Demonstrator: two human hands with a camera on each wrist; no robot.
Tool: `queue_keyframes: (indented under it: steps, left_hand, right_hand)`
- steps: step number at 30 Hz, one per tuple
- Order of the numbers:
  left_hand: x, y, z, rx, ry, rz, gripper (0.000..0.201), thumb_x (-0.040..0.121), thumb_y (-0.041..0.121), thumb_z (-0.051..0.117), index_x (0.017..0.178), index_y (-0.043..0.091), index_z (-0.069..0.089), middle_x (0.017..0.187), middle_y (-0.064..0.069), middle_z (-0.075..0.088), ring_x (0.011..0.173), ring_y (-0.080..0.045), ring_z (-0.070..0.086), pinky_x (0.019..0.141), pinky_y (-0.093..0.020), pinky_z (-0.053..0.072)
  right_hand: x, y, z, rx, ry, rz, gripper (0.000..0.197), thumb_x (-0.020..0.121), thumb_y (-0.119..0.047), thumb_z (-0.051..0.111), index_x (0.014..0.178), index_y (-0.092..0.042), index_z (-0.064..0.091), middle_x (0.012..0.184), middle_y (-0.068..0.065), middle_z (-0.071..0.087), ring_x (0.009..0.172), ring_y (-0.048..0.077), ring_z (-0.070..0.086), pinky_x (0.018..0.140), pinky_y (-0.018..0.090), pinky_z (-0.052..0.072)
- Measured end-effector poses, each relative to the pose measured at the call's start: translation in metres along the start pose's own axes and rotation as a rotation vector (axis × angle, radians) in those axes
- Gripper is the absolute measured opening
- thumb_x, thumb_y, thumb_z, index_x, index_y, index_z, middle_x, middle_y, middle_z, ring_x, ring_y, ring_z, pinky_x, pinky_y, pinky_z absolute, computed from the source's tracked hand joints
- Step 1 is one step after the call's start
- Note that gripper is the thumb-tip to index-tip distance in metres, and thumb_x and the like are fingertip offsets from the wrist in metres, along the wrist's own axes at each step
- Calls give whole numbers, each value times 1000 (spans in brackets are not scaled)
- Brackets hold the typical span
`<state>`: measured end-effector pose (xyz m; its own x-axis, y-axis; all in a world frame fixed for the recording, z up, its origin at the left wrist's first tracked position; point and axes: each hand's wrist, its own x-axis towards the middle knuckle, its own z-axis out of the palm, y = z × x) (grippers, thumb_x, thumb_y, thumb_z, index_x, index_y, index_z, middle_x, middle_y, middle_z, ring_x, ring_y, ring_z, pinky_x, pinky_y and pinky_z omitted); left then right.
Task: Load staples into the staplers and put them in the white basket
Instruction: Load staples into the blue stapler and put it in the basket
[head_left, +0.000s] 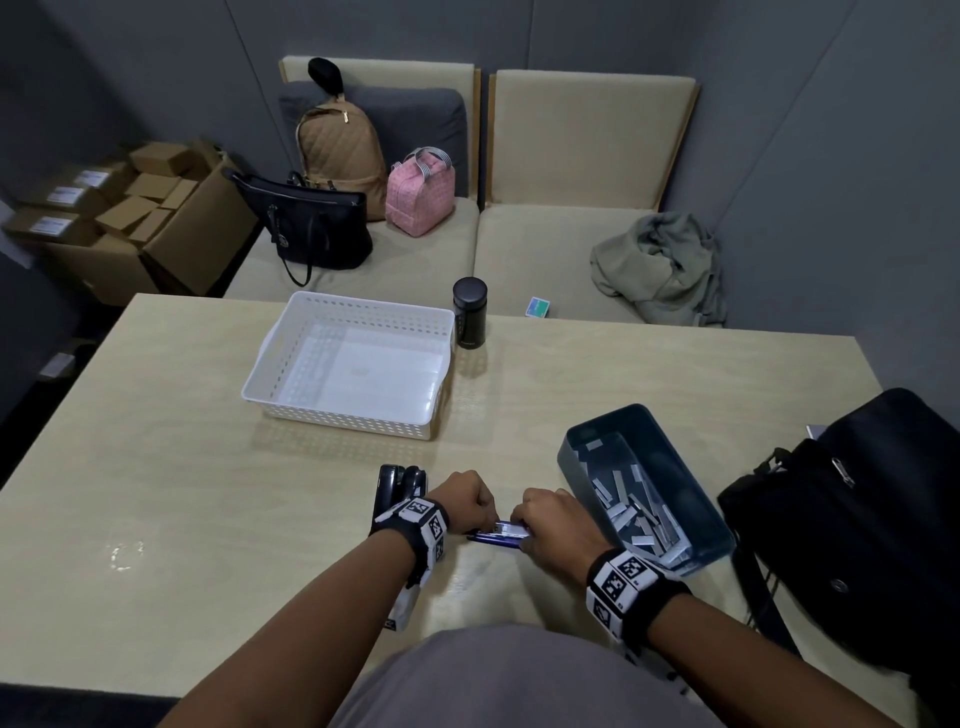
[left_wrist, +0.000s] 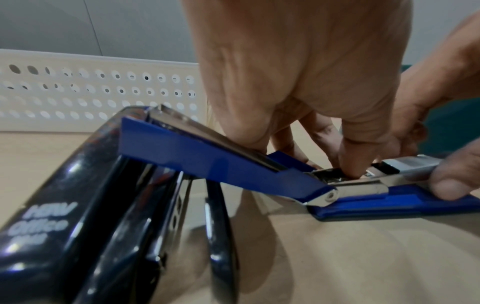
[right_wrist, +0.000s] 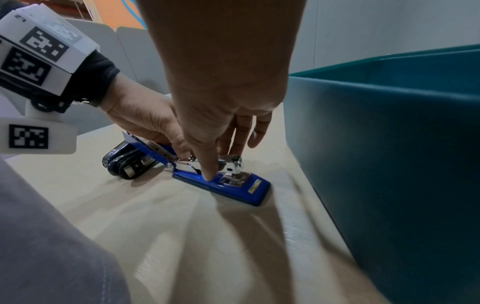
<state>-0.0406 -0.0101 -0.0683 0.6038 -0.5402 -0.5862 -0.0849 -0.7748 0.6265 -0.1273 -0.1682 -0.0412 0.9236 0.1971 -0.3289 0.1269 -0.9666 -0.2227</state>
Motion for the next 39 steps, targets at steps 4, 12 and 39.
queue_keyframes:
  steps: [4,12,39]
  left_hand:
    - [1,0,-1,6,-7,1,21,71,-1,59,77,6,79,84,-12,77,62,-10,60,65,-27,54]
    - [1,0,-1,24,-11,-3,18,71,-1,62,77,4,78,72,-4,75,55,-2,55,60,-22,51]
    - [-14,12,-32,560,-224,-11,60,68,30,84,121,25,56,113,-1,69,102,-23,65,87,-34,51]
  right_hand:
    - [0,3,-2,20,-18,12,25,82,-19,66,106,-22,70,99,4,62,90,28,59,71,30,34]
    - [-1,6,0,98,-21,32,41,80,-16,71,119,-21,61,114,3,65,101,25,60,81,33,46]
    - [-1,9,2,220,-31,103,37,79,-12,71,113,-21,62,108,0,66,95,20,61,77,30,49]
